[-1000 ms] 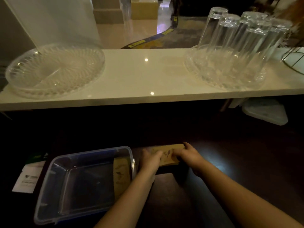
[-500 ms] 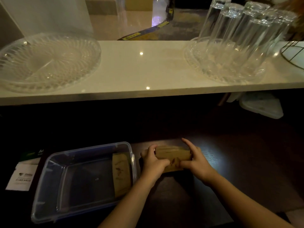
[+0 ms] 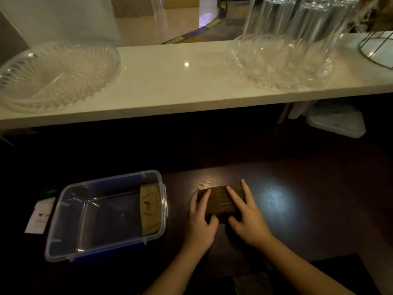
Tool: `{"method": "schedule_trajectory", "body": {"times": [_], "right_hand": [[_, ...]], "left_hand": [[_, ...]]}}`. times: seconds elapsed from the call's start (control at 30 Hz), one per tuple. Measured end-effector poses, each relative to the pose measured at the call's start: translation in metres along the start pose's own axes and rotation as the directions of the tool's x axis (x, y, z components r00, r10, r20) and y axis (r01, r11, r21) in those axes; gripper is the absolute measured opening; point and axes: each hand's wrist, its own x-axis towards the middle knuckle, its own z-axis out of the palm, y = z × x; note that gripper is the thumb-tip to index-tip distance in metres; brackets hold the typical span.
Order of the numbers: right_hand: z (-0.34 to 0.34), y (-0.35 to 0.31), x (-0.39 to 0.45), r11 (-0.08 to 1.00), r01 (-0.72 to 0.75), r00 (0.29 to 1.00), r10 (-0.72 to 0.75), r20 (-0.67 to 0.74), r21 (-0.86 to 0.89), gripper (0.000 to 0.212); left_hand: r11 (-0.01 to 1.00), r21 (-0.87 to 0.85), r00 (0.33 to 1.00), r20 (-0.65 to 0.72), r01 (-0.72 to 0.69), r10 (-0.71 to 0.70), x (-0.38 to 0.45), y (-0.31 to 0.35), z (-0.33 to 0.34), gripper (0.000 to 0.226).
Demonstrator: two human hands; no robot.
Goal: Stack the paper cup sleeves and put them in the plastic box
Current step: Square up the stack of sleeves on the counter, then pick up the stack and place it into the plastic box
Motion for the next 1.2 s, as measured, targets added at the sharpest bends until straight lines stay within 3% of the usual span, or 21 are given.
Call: {"method": "schedule_trajectory", "body": {"times": [0.23, 0.6, 0.73, 0.87, 0.93, 1.0, 1.1, 1.13, 1.2], "right_hand": [[-0.002, 0.001, 0.002, 0.998, -0.022, 0.999, 0.019, 0.041, 0.065, 0.091], [-0.006, -0.002, 0.006, 0.922, -0.084, 0.995, 0.1, -0.023, 0.379, 0.098], [-0.031, -0.003, 0.005, 0.803, -0.191, 0.981, 0.176, 0.082, 0.565, 0.095], [-0.06, -0.014, -0.001, 0.682, -0.235, 0.971, 0.126, 0.205, 0.693, 0.087], [-0.07, -0.021, -0.006, 0.574, -0.271, 0.961, 0.121, 0.247, 0.773, 0.086], [-0.072, -0.028, -0.009, 0.404, -0.293, 0.956, 0.127, 0.264, 0.867, 0.087], [-0.058, -0.041, -0.021, 0.119, -0.333, 0.934, 0.181, 0.309, 0.935, 0.08], [-0.05, -0.046, -0.026, 0.065, -0.357, 0.924, 0.173, 0.342, 0.932, 0.077], [-0.037, -0.056, -0.037, 0.063, -0.399, 0.914, 0.108, 0.392, 0.915, 0.072]], "left_hand": [[0.999, 0.052, 1.0, -0.004, -0.007, 0.007, -0.003, 0.001, 0.009, 0.076], [0.999, 0.004, 0.999, -0.012, 0.035, -0.035, -0.006, 0.005, 0.008, 0.077], [0.991, -0.096, 0.995, 0.004, 0.096, -0.096, -0.009, 0.011, -0.011, 0.093], [0.962, -0.212, 0.982, 0.113, 0.17, -0.149, -0.022, 0.028, -0.028, 0.067], [0.873, -0.409, 0.963, 0.152, 0.267, -0.224, -0.034, 0.037, -0.032, 0.061], [0.697, -0.63, 0.939, 0.204, 0.342, -0.277, -0.045, 0.043, -0.032, 0.064], [0.528, -0.773, 0.926, 0.205, 0.353, -0.318, -0.066, 0.057, -0.027, 0.064], [0.488, -0.8, 0.92, 0.195, 0.35, -0.34, -0.074, 0.06, -0.026, 0.061], [0.414, -0.85, 0.908, 0.159, 0.326, -0.388, -0.088, 0.066, -0.025, 0.057]]}}
